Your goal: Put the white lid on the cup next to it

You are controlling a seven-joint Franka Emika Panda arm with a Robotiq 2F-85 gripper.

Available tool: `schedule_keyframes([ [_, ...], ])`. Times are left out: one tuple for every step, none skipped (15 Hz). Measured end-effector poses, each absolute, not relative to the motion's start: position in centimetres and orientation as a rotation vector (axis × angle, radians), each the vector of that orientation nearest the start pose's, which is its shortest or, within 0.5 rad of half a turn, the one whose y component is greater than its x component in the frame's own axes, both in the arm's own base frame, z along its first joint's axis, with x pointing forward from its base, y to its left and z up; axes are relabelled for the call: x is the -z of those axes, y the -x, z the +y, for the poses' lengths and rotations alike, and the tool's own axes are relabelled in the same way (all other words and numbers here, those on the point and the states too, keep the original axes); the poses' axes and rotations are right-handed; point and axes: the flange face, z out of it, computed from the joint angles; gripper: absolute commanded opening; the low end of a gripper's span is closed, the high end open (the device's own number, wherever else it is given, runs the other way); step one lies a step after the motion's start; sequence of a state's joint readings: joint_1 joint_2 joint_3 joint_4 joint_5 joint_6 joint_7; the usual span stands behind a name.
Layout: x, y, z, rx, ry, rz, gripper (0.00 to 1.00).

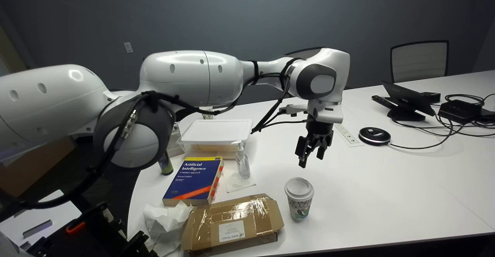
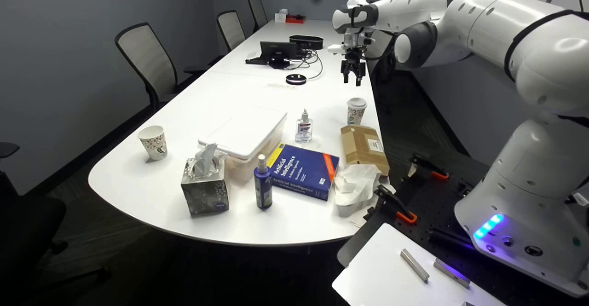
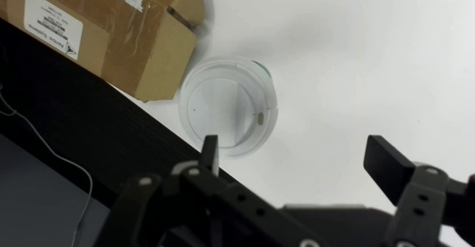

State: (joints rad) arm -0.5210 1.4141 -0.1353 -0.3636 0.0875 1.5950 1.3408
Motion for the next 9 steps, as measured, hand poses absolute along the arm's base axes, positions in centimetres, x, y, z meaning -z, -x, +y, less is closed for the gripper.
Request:
schedule_keyframes([
  [-19.4, -67.0, -41.3, -0.219, 1.883, 2.638, 1.00],
  [-20.6, -67.4, -41.1, -0.196, 1.887, 2.630, 1.00],
  [-21.8, -67.8, -40.8, -0.172, 1.892, 2.621, 1.00],
  [-22.9, -68.2, -40.5, -0.149, 1.897, 2.612, 1.00],
  [-24.1, -68.6, -40.1, -0.126, 1.904, 2.603, 1.00],
  [-25.2, -68.9, -39.7, -0.103, 1.910, 2.594, 1.00],
  [-26.3, -69.3, -39.3, -0.081, 1.916, 2.585, 1.00],
  [-27.3, -69.6, -38.9, -0.059, 1.923, 2.578, 1.00],
  [-28.2, -69.8, -38.6, -0.040, 1.930, 2.572, 1.00],
])
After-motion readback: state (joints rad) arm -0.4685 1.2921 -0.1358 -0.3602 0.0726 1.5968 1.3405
